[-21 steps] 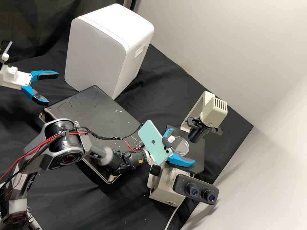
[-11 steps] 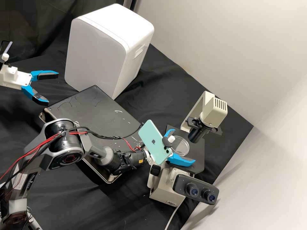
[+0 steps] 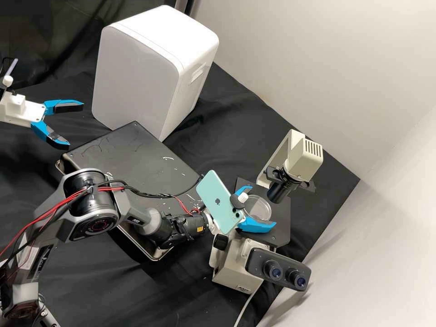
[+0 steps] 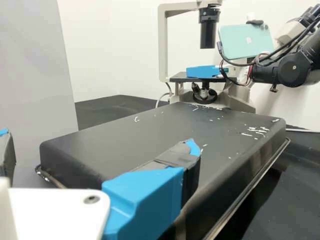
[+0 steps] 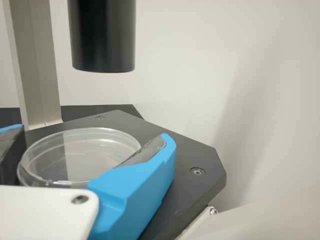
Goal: Place the petri dish on the bench
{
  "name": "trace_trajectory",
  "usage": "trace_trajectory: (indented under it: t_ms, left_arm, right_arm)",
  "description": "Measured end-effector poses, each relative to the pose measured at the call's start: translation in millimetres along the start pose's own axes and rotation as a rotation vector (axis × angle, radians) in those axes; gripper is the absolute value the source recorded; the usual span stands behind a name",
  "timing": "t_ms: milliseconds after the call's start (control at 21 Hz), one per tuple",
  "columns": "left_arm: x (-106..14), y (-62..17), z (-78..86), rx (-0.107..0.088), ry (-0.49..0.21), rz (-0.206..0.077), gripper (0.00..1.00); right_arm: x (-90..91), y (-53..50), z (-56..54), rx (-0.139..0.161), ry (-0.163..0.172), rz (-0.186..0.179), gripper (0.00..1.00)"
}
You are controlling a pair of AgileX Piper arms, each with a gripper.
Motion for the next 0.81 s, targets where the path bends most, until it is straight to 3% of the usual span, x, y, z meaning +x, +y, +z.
trace_trajectory:
  t_ms: [809]
  left_arm:
    - [0.7,0.5,-0.4,0.001,0.0,0.002,1.0]
  right_arm:
    - [0.0,0.0,0.0,0.013,0.0,0.0,0.0]
